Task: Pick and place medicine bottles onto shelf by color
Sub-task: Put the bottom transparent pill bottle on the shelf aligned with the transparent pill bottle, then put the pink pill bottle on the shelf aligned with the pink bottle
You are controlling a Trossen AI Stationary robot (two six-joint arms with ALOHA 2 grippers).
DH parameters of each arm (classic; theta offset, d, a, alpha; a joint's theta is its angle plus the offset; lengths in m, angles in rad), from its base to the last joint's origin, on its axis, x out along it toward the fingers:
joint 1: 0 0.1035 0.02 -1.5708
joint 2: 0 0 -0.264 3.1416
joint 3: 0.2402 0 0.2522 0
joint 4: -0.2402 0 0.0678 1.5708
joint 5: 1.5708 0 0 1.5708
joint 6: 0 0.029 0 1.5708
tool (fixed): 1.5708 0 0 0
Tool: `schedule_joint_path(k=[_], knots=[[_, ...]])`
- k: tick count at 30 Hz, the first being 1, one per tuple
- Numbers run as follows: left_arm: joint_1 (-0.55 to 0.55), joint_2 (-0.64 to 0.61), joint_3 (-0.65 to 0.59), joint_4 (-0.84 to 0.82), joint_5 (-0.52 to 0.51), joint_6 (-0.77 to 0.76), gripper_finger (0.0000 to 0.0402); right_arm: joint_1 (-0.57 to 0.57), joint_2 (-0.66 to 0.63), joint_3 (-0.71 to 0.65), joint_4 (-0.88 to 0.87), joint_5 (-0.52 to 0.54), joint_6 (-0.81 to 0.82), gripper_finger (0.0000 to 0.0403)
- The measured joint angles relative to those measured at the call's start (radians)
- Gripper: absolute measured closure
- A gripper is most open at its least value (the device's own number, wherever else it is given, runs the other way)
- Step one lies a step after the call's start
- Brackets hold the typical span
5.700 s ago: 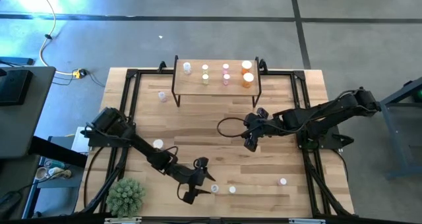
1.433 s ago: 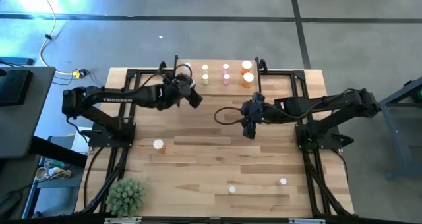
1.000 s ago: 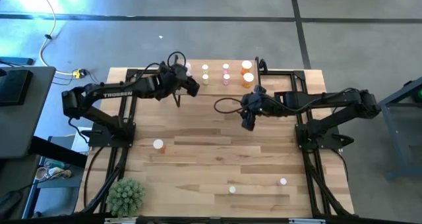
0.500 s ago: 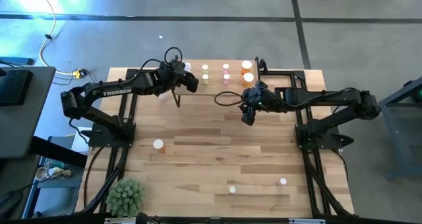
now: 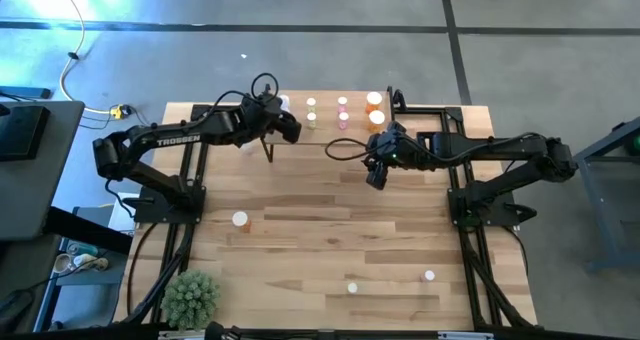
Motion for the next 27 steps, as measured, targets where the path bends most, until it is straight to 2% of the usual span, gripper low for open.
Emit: schedule_joint_path(k=[16, 27], knots=[[0.000, 0.002, -0.002, 0.007, -0.004, 0.003, 0.0181, 0.000, 0.000, 0.000, 0.001, 0.000, 0.001, 0.0181], [0.002, 0.000, 0.000, 0.068, -0.014, 0.011, 0.0176, 0.000, 0.000, 0.000, 0.001, 0.000, 0.000, 0.0181]])
